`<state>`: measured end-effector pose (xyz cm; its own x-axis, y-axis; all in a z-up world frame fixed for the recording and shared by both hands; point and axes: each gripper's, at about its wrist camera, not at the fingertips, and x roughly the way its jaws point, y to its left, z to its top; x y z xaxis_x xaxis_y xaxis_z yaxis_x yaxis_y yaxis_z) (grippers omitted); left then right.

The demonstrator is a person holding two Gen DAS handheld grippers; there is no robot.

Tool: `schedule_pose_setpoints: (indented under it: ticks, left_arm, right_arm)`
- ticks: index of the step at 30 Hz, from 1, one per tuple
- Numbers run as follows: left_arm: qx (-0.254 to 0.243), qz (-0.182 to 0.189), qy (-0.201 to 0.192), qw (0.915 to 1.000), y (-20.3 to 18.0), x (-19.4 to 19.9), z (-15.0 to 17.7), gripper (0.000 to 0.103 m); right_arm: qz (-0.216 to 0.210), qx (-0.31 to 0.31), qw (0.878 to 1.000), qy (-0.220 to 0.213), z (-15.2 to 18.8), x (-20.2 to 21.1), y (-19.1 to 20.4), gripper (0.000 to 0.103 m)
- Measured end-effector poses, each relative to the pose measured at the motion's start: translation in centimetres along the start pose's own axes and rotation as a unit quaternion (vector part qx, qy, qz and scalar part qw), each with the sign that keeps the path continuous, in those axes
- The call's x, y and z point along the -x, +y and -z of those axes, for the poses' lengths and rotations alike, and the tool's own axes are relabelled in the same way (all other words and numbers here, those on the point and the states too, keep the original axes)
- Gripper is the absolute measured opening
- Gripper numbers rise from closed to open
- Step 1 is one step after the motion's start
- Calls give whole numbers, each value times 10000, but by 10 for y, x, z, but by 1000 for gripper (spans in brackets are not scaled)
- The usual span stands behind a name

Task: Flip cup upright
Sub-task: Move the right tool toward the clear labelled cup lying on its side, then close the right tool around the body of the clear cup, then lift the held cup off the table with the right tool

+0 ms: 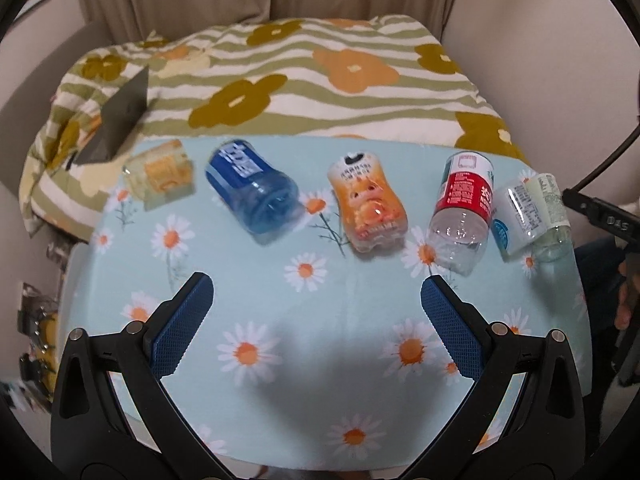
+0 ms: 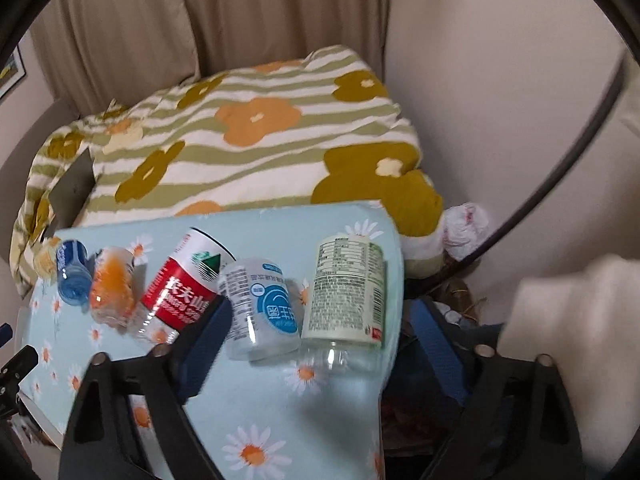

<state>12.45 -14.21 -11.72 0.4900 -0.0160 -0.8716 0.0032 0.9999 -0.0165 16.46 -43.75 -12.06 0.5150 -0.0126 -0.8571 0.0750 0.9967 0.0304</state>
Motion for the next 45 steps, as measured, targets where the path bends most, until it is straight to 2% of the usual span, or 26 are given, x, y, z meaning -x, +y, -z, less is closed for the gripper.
schedule_pose_setpoints:
  ticks: [4,11,20,24,34,45]
  left_arm:
    - [69,-70,100,9999,-6,-10,-1,103]
    - [185,-183,229,9994,-12,-24,-5,103]
    - [177,-239,321,9990,-26,-33,-7,103]
    - [180,-237,334,9990,-28,-34,-7,103]
    - [118,-276,232,9993,-25,-22,-8,103]
    - [-2,-126,-107,9999,5,18,-4,103]
  right_arm:
    - [-29,77,9998,197,-3,-26,-5,76]
    - [-110,146,9989,433,-8,-55,-13,71]
    - [-210,179,9970,727,-1,-78,-16,62]
    - [-260,231,9965,765,2,-81,-15,61]
    - [-308,226,9976,583,-1,-62,-12,59]
    - [-231,220,9993,219,-6,1,11,58]
